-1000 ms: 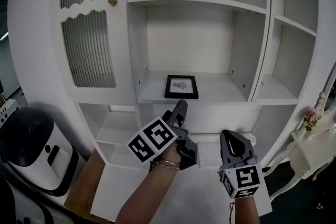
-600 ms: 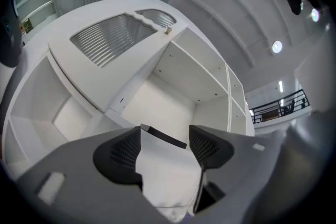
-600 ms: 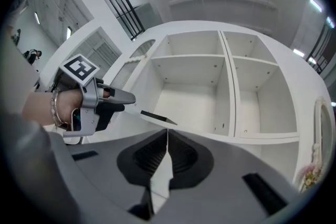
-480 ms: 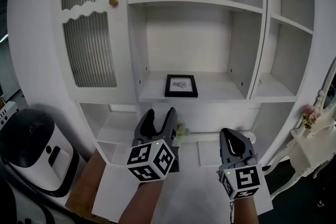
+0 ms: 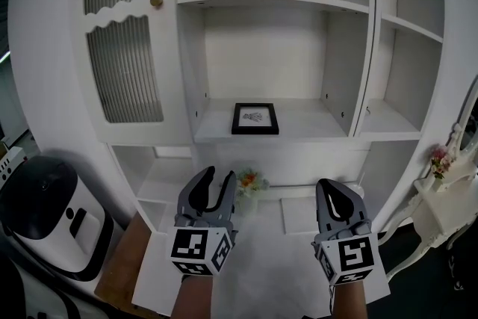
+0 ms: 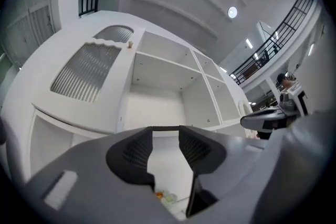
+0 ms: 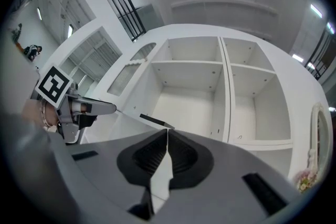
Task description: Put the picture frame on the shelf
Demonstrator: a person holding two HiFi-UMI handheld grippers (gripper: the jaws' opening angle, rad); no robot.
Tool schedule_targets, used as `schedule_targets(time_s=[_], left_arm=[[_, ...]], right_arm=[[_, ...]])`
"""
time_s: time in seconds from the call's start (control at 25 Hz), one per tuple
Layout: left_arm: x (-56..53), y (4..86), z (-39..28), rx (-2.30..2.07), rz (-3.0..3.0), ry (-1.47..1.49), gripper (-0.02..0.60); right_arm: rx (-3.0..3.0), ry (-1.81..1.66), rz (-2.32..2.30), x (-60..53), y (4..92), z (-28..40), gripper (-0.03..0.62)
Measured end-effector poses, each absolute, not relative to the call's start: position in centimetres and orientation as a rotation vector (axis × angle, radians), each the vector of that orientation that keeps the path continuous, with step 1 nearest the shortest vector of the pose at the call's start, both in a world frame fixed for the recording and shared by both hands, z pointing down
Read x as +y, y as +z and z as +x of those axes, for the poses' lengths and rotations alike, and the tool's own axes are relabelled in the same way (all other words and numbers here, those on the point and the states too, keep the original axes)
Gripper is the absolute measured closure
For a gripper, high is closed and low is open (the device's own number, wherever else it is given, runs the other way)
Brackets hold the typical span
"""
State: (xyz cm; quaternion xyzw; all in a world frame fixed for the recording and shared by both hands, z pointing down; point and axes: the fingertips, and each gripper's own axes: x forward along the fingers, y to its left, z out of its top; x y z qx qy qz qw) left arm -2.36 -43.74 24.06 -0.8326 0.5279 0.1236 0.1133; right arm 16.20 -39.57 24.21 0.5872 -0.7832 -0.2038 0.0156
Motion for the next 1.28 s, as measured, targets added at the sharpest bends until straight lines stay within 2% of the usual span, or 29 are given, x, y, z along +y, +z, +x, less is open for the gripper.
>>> schedule_targets(time_s=[0.28,1.28], left_arm=[[-41.3,23.4,-3.6,1.491,-2.271,0.288,0.571],[-40.7,23.9,-3.8,1.442,-2.293,0.233,0.571]], right_arm=[[-2.449,-0.619,1.855,-39.4,24.2,16.4,0.583],[-2.425,-0.654,1.801,-38.3,24.4,15.2,0.585]])
